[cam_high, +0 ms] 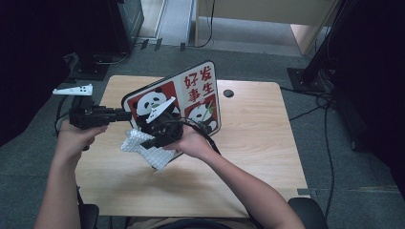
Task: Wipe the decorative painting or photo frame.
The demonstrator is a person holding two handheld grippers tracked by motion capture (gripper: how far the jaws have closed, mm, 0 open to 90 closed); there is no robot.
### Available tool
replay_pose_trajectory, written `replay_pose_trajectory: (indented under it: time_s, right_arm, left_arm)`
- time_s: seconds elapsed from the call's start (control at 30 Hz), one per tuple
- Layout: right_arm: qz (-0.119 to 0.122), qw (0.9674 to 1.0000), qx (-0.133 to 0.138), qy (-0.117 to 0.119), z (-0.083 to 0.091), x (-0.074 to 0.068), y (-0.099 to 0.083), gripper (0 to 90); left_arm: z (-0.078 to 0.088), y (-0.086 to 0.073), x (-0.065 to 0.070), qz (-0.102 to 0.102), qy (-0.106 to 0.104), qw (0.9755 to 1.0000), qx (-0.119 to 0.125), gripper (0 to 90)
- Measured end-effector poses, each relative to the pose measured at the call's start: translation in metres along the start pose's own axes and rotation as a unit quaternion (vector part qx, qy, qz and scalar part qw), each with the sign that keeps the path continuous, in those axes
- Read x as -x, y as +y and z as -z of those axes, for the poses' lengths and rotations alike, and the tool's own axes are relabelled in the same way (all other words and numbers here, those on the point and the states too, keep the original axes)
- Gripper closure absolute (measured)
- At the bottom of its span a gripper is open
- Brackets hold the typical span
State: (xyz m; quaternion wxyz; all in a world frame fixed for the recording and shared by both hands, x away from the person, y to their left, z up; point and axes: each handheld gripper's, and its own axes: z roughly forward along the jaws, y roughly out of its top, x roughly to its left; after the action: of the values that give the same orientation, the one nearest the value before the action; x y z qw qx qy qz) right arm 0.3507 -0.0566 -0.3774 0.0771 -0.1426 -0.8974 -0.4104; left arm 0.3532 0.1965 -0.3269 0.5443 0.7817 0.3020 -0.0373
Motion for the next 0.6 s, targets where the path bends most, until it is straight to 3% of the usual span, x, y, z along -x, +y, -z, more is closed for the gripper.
replay_pose_trajectory:
  time_s: [0.6]
  right_arm:
    - [-0.003, 1.0000, -0.009, 0.002, -0.011, 0.003, -0.014, 78.2]
  left_arm:
    - [-0.002, -0.002, 0.005, -0.007, 0.013, 0.9999, -0.005, 78.4]
